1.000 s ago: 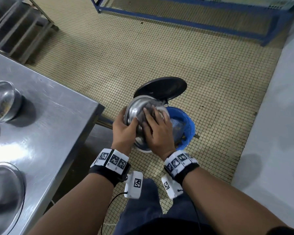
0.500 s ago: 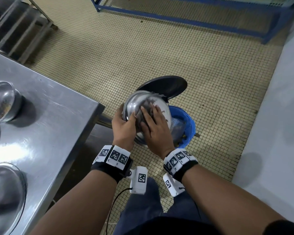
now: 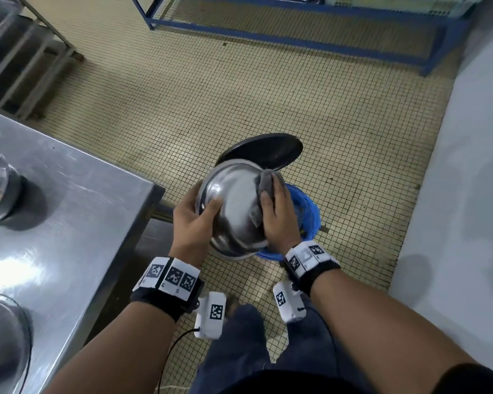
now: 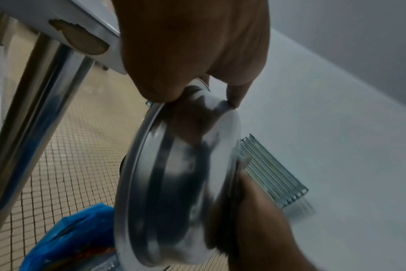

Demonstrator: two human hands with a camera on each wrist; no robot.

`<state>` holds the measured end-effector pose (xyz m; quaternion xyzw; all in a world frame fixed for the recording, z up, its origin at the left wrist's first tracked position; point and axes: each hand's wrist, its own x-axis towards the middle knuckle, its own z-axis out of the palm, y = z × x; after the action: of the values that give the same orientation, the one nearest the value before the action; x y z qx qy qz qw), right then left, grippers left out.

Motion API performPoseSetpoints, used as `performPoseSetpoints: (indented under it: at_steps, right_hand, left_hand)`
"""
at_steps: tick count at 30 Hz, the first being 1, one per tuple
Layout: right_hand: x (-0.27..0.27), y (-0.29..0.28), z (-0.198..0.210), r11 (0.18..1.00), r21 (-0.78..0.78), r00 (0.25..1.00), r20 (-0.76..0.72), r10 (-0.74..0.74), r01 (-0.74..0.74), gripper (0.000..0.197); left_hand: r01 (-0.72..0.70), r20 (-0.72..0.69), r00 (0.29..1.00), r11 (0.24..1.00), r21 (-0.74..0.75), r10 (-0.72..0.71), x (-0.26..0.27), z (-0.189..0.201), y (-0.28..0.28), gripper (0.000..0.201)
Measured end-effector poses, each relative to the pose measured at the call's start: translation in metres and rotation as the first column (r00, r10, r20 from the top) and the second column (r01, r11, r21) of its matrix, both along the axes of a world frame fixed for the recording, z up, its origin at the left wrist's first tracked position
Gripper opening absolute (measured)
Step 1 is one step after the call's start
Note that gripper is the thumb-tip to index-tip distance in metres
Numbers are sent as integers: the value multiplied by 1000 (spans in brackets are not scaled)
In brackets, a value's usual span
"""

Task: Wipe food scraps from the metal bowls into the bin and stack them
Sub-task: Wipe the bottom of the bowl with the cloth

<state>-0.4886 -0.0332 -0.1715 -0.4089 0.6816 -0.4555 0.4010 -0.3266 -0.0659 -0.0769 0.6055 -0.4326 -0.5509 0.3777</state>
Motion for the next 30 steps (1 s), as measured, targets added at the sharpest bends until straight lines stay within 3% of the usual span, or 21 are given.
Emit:
performPoseSetpoints:
  at_steps: [2, 5, 6, 10, 13, 16, 18, 20, 23, 25, 28, 29, 30]
  right_hand:
    - [-3, -15, 11, 996, -74, 990, -131, 47, -57, 53]
    - [-4, -25, 19, 955, -208, 910, -397, 115, -212, 49]
    - [-6, -26, 15, 952, -208, 909, -396, 129, -225, 49]
    - [-12, -17, 1, 992, -90, 987, -144, 74, -88, 53]
    - [5, 0, 6, 978, -92, 930, -338, 145, -186, 60]
    - [23, 22, 12, 944, -88, 848, -472, 240, -317, 62]
    - [29, 33, 14, 936, -77, 829, -494, 262, -342, 62]
    - [27, 28, 24, 953, -76, 857, -463, 226, -292, 64]
    - [16, -9, 57, 982, -94, 889, -446, 105, -163, 64]
    - [14, -27, 82, 965, -149, 831, -546, 102, -216, 64]
    - [22, -8, 92, 881, -209, 716, -673, 186, -425, 63]
    - [24, 2, 92, 869, -212, 707, -679, 199, -448, 64]
    - [22, 9, 82, 884, -199, 742, -635, 213, -424, 65]
  left_hand:
    - [61, 39, 997, 998, -17, -61, -2, -1, 3, 44]
    - [114, 74, 991, 993, -42, -110, -5, 1, 6, 55]
    - [115, 69, 991, 993, -41, -112, -5, 0, 7, 56]
    - [52, 35, 998, 999, -10, -52, 0, -1, 7, 52]
    - [-25, -9, 1000, 1000, -13, 25, 0, 1, 2, 57]
    - [-106, -50, 993, 994, -28, 105, -1, 11, -9, 42]
    - [-118, -79, 990, 992, -51, 114, -3, 21, -15, 33]
    - [-110, -97, 990, 991, -73, 103, -4, 31, -16, 32]
    - [-81, -127, 990, 992, -96, 69, -7, 43, -11, 53]
    - [-94, -137, 988, 987, -134, 76, -9, 55, -13, 51]
    - [-168, -186, 973, 969, -184, 133, -3, 76, -24, 30]
    - [-186, -212, 967, 962, -198, 144, 2, 88, -28, 25]
    - [-185, -205, 968, 963, -197, 144, 3, 90, -32, 23]
